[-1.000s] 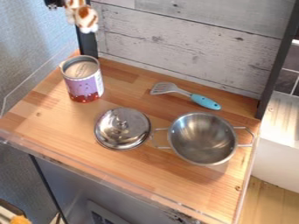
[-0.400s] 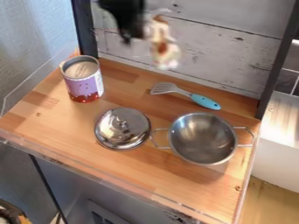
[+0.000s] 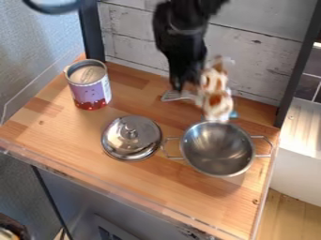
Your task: Move something to put it in the silver pan
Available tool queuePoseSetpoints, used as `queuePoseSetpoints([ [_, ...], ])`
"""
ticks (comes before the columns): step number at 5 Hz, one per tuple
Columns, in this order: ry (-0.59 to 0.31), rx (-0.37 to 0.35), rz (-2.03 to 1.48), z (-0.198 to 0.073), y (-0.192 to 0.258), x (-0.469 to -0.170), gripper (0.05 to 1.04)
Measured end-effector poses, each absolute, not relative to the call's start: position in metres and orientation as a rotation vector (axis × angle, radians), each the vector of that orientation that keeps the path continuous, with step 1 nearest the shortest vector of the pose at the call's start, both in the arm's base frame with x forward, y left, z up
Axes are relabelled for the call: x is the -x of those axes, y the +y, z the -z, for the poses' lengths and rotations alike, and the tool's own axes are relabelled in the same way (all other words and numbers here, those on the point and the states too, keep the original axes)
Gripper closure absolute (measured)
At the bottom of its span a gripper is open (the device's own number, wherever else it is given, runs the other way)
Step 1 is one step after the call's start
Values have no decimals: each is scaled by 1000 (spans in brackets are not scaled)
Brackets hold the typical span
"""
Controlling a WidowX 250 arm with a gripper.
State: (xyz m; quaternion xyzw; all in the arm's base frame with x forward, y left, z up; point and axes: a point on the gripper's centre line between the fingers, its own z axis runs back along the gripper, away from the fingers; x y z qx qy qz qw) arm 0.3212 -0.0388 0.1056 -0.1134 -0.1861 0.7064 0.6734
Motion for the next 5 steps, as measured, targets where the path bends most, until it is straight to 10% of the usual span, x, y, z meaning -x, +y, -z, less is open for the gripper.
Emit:
queuePoseSetpoints([
  [4, -346, 171, -1463, -64, -63, -292, 995],
  [5, -355, 135, -1485, -63, -61, -293, 831],
])
